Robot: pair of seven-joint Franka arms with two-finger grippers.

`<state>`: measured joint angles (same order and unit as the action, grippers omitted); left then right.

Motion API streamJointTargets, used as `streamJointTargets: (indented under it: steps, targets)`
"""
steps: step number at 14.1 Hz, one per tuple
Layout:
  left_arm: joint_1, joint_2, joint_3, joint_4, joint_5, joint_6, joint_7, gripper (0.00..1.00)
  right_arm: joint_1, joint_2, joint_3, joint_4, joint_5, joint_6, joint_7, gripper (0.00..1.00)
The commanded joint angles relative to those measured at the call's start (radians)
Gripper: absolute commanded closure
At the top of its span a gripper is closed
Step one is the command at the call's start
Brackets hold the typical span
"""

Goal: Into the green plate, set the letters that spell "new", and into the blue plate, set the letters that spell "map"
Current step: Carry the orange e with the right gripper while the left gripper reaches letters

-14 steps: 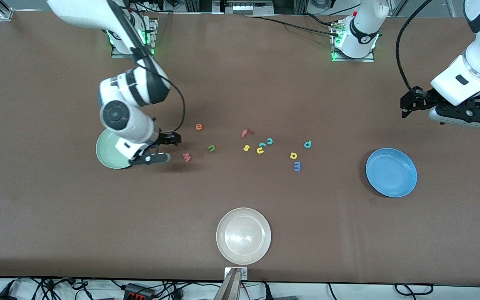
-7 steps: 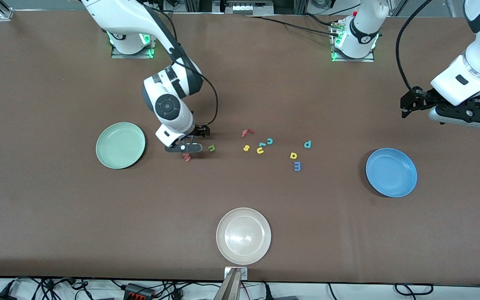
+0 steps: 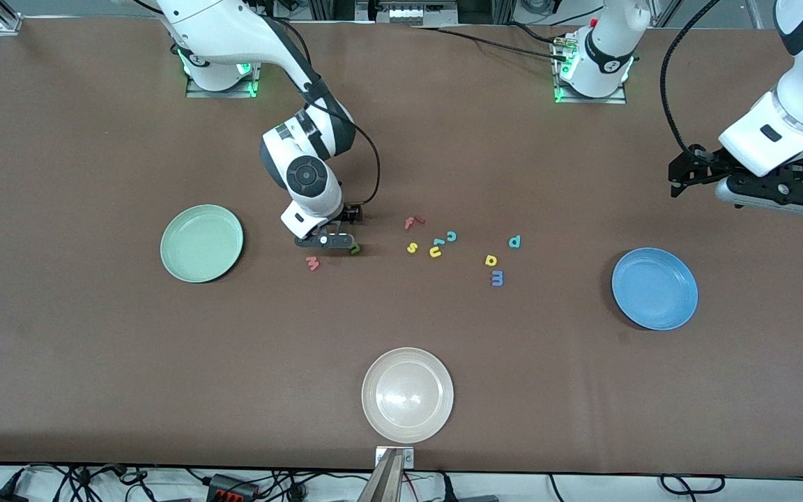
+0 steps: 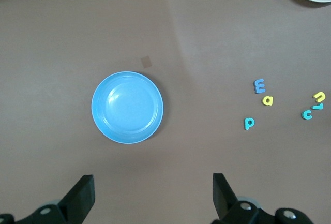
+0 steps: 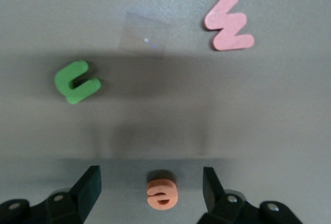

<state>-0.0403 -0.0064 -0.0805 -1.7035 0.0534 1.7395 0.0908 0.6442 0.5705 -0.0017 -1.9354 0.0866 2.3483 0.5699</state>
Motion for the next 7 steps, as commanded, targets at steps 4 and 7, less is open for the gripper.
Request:
streamJointTargets:
  steps: [4, 7]
  targets:
    - [-0.001, -0.009, -0.025, 0.005, -0.021, -0.035, -0.008, 0.00, 0.025, -0.032, -0.011, -0.054, 0.013, -0.015, 0.042, 0.20]
    - [-0.013, 0.022, -0.070, 0.005, -0.021, -0.090, -0.008, 0.00, 0.026, -0.049, -0.011, -0.054, 0.012, -0.070, 0.064, 0.25]
